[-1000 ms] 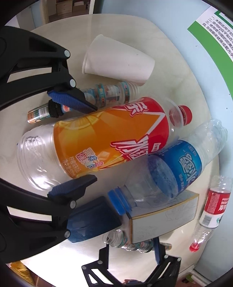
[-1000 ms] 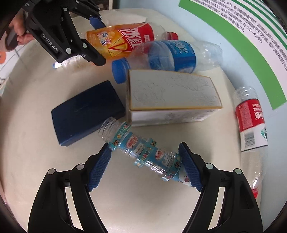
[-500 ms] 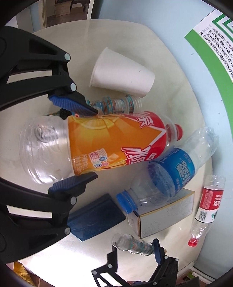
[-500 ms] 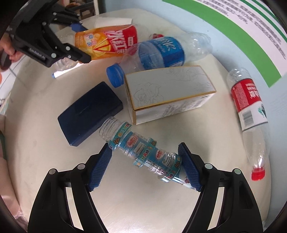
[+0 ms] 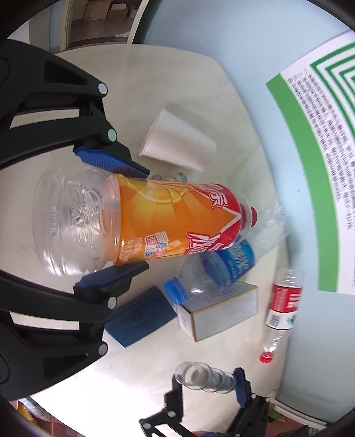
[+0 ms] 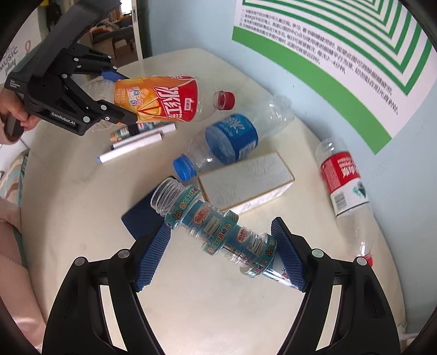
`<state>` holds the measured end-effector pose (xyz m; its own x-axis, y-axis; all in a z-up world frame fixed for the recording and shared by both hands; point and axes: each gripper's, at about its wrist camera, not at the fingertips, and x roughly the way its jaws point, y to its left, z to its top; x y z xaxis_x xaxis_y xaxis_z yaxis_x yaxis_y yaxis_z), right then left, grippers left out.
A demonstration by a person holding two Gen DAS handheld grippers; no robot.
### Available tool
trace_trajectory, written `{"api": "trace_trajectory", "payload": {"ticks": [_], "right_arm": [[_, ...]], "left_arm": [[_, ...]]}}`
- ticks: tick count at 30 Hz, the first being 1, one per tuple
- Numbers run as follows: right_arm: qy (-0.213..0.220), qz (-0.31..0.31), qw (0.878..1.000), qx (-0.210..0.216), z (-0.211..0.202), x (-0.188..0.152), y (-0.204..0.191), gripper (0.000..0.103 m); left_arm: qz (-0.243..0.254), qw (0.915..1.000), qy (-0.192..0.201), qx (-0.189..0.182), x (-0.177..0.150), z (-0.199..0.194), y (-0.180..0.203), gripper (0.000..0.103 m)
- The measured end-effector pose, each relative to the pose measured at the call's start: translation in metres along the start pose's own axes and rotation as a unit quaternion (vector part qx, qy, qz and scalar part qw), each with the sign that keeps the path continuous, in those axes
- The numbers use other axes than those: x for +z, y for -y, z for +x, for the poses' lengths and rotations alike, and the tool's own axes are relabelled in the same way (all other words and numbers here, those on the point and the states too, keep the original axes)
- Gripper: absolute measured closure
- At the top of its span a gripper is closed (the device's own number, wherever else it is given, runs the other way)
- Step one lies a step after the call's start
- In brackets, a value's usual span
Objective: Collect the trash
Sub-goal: 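Carry the orange bottle in left tool while right tool carries the striped bottle to the bin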
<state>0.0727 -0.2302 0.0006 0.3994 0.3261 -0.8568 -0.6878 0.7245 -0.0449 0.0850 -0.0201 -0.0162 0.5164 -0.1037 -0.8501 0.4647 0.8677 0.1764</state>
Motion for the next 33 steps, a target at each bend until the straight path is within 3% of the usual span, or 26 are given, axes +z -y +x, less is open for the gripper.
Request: {"api": "trace_trajectory", "payload": {"ticks": [9,18,24,33], "right_arm": [[0.032,-0.049,0.998,0.016,-0.015,0.043,-0.033,0.027],[0.06,-0.127,0.986,0.087,-0.003,0.107,-0.105,0.027],[0.07,-0.205,0.967,0.136,0.006,0.157,-0.198,0.027],[0.072,-0.283,0.931,0.221,0.035,0.225,-0.382,0.027]], "left_arm": [[-0.027,0.9988,0.031,0.027,-0.02,-0.043,-0.021,0.044],[-0.116,0.9893,0.027,0.084,-0.094,-0.087,-0.078,0.044],[-0.202,0.9716,0.027,0.119,-0.177,-0.122,-0.13,0.044],[-0.323,0.9311,0.006,0.169,-0.348,-0.175,-0.215,0.044]]}}
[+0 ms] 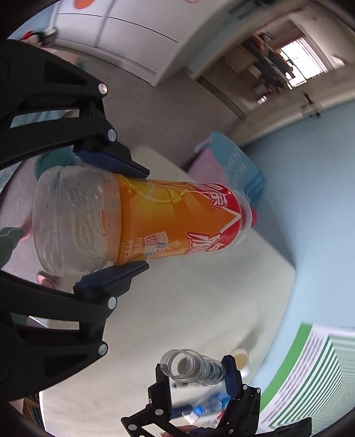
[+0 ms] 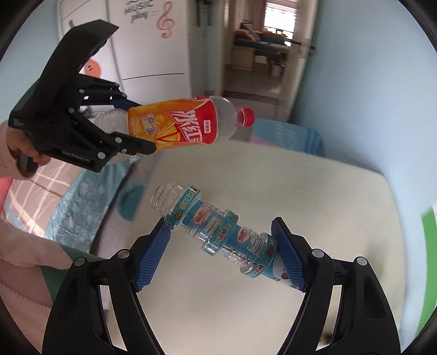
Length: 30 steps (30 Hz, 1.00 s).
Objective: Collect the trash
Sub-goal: 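Carry the orange bottle in left tool while right tool carries the striped bottle to the bin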
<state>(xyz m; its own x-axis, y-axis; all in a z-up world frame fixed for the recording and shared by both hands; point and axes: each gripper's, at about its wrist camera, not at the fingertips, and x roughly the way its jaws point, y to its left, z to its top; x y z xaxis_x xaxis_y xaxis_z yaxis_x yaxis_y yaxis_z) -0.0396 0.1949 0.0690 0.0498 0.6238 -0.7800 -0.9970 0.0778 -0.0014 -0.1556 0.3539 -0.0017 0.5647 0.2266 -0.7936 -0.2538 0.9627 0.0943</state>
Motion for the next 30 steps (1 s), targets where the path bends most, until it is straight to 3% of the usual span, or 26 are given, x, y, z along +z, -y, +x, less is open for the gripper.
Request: {"api": "trace_trajectory", "payload": {"ticks": [2,7,12,19,23,30], "right_arm": [[-0.006,-0.005,1.0,0.014,0.028,0.03,-0.026,0.027],[-0.016,-0.027,0.997,0.068,0.107,0.099,-0.102,0.027],[-0.03,-0.033,0.991,0.129,0.169,0.133,-0.159,0.027],[-0.097,-0.05,0.973,0.201,0.267,0.142,-0.211,0.027],[-0.127,-0.051,0.965,0.224,0.316,0.138,-0.228,0.027],[-0.167,-0.071,0.952,0.247,0.388,0.121,-0.26,0.027]], "left_arm": [[-0.009,0.9994,-0.011,0.031,-0.027,-0.002,-0.047,0.044],[-0.032,0.9971,-0.047,0.05,-0.082,0.001,-0.14,0.044],[-0.061,0.9905,-0.104,0.067,-0.138,0.017,-0.211,0.044],[-0.131,0.9735,-0.178,0.061,-0.213,0.051,-0.271,0.044],[-0.168,0.9619,-0.209,0.054,-0.245,0.074,-0.276,0.044],[-0.213,0.9476,-0.231,0.058,-0.285,0.111,-0.298,0.044]]}}
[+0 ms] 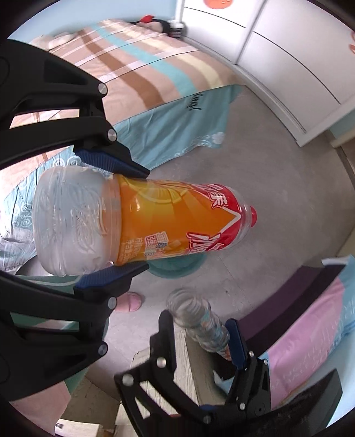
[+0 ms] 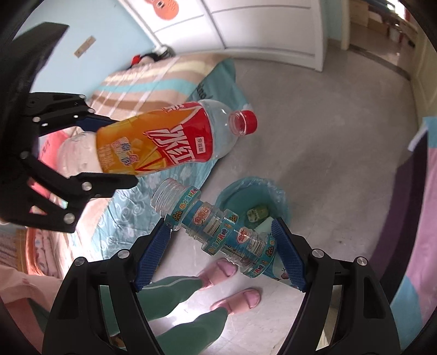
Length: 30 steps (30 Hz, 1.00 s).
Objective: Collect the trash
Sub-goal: 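Open left tool over the bin while right tool releases the striped bottle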
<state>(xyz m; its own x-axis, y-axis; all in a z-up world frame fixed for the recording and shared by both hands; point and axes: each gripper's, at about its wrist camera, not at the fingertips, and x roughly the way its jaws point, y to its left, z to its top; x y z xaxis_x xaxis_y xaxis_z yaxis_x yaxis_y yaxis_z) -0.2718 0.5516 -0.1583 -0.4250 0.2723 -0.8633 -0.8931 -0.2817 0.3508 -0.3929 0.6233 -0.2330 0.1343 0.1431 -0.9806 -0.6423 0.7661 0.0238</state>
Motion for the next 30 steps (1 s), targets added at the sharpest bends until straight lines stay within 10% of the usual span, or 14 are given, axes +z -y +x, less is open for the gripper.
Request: {"api": "trace_trajectory", "payload": {"ticks": [16,30], "right_arm": [[-0.068,-0.004,0.997,-0.028,0.14,0.008,0.023,0.019],[-0.018,0.01,0.999,-0.036,0.038,0.014,0.007,0.018]], "left_arm": [[-0.027,0.9987,-0.03,0.033,-0.013,0.112,0.003,0.03],[-0.043,0.9988,-0.008,0.02,-0.007,0.04,-0.021,0.03]]}}
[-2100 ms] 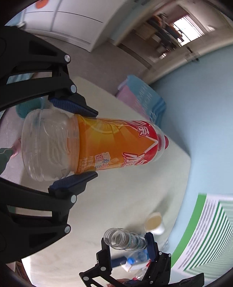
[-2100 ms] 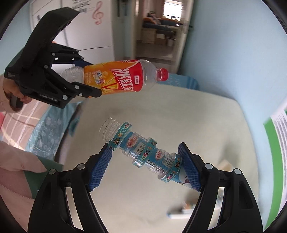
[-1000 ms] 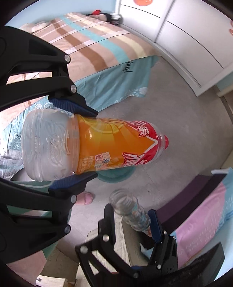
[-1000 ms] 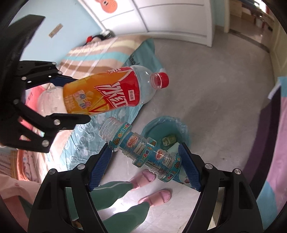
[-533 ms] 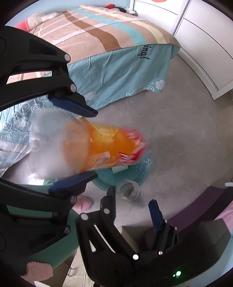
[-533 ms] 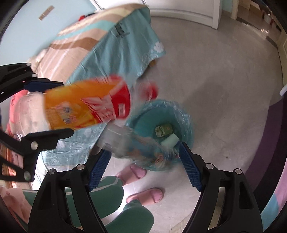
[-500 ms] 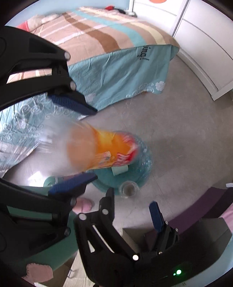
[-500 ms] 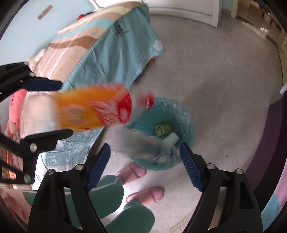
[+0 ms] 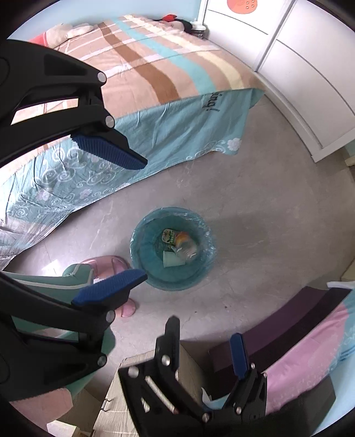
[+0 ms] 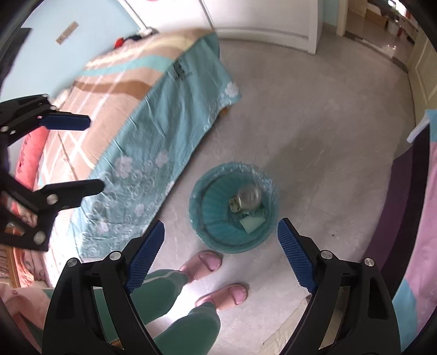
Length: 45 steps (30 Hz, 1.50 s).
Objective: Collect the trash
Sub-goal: 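Swing both open tools back toward the table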
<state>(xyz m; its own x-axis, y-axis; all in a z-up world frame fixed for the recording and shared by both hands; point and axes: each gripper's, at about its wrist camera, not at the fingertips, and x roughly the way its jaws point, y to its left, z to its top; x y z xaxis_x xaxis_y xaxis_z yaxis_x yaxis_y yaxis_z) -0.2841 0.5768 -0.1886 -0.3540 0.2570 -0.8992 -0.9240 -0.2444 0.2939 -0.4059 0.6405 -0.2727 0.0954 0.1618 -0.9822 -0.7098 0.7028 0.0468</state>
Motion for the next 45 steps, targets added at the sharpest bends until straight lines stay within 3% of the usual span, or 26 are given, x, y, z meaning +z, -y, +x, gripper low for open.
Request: {"api": "trace_trajectory", "payload": {"ticks": [9,12,15,18,20,23,27,31,36,41,45], "right_arm": [[0.106,0.049,0.993,-0.033,-0.149,-0.026,-0.011,0.018],[0.147,0.084,0.984,-0.063,-0.2,-0.05,-0.005,0.018],[0.178,0.13,0.969,-0.108,-0.247,-0.086,0.007,0.017],[0.201,0.192,0.946,-0.165,-0.289,-0.135,0.021,0.016],[0.209,0.231,0.929,-0.198,-0.31,-0.169,0.025,0.016],[0.221,0.304,0.893,-0.246,-0.34,-0.238,0.026,0.016],[0.231,0.378,0.851,-0.282,-0.367,-0.325,0.016,0.015],[0.232,0.432,0.819,-0.298,-0.379,-0.402,0.007,0.015],[0.231,0.479,0.788,-0.31,-0.394,-0.495,0.01,0.015],[0.224,0.509,0.767,-0.32,-0.416,-0.566,0.024,0.015],[0.216,0.527,0.757,-0.321,-0.431,-0.616,0.031,0.015]], "left_arm": [[0.067,0.9962,0.055,-0.006,0.026,-0.09,0.013,0.03],[0.11,0.9901,0.087,-0.001,0.041,-0.123,0.035,0.03],[0.166,0.9778,0.128,-0.005,0.06,-0.157,0.069,0.027],[0.228,0.9586,0.169,-0.024,0.076,-0.188,0.116,0.022],[0.274,0.9414,0.191,-0.046,0.081,-0.208,0.156,0.02],[0.334,0.9156,0.208,-0.081,0.079,-0.227,0.217,0.018],[0.408,0.8803,0.217,-0.108,0.063,-0.243,0.295,0.017],[0.474,0.8427,0.221,-0.128,0.036,-0.257,0.375,0.017],[0.518,0.817,0.217,-0.131,0.013,-0.263,0.472,0.016],[0.544,0.8028,0.201,-0.138,-0.008,-0.27,0.557,0.011],[0.556,0.797,0.186,-0.145,-0.021,-0.273,0.619,0.011]]}}
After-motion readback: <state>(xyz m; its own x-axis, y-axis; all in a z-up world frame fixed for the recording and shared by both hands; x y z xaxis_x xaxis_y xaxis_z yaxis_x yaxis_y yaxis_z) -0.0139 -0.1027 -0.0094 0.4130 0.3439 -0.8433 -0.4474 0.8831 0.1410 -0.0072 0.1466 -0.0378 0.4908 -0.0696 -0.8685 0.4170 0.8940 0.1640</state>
